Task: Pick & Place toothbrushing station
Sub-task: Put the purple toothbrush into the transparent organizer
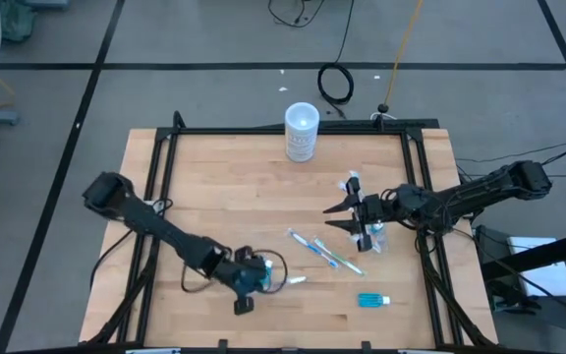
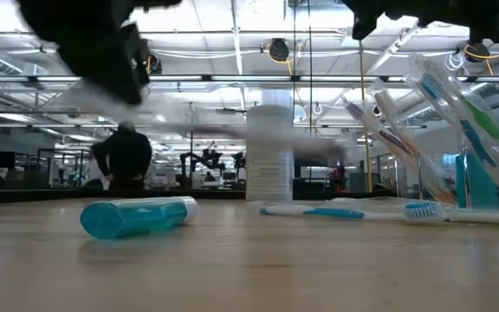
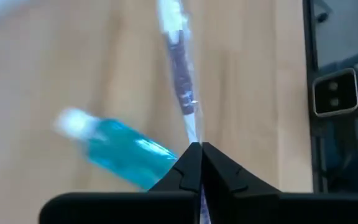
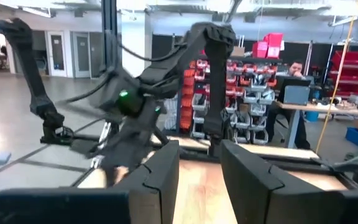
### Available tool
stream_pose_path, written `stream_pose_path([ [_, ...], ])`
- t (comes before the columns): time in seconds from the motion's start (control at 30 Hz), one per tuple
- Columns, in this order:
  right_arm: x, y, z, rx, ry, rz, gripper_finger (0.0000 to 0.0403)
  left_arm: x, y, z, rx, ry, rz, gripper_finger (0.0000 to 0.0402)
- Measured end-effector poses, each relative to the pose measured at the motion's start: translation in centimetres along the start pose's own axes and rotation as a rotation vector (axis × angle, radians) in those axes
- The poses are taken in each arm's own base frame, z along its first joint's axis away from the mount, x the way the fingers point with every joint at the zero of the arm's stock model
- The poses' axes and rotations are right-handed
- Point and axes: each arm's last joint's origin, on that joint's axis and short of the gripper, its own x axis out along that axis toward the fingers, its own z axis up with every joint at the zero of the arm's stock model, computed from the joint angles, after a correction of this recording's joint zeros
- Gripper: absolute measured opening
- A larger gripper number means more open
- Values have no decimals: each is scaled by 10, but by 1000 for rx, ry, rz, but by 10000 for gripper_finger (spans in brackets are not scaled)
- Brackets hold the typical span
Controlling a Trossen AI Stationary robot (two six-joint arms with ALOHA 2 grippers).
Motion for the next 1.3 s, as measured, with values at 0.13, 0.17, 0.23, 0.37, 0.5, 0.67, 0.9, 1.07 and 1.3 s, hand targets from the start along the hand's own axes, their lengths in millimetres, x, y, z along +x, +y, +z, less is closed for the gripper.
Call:
stream_pose_path([
  [0.13,0,0,3,3,-28,-1,112,-35,9,11,112,-62,78,10],
  [0.17,0,0,3,11,-33,-1,112,-41,14,13,152,-68,118,7],
  [0.23,1,0,2,22,-26,-2,112,-52,19,17,247,-105,181,3],
  [0.37,6,-2,-5,-29,-16,-9,112,-59,31,28,512,-144,345,9],
  [0.5,15,-4,-13,-96,-48,-20,112,-56,42,36,796,-116,522,6],
  [0.67,28,-11,-18,-135,-51,-51,112,-60,56,51,822,-164,766,6],
  [0.9,40,-26,-8,-140,-7,-100,112,-65,59,56,1207,-21,864,4],
  [1.07,42,-35,-9,-169,45,-127,112,-67,56,63,1408,32,952,5],
  [1.3,41,-43,-3,-141,-18,-161,102,-70,60,72,1520,69,1033,4],
])
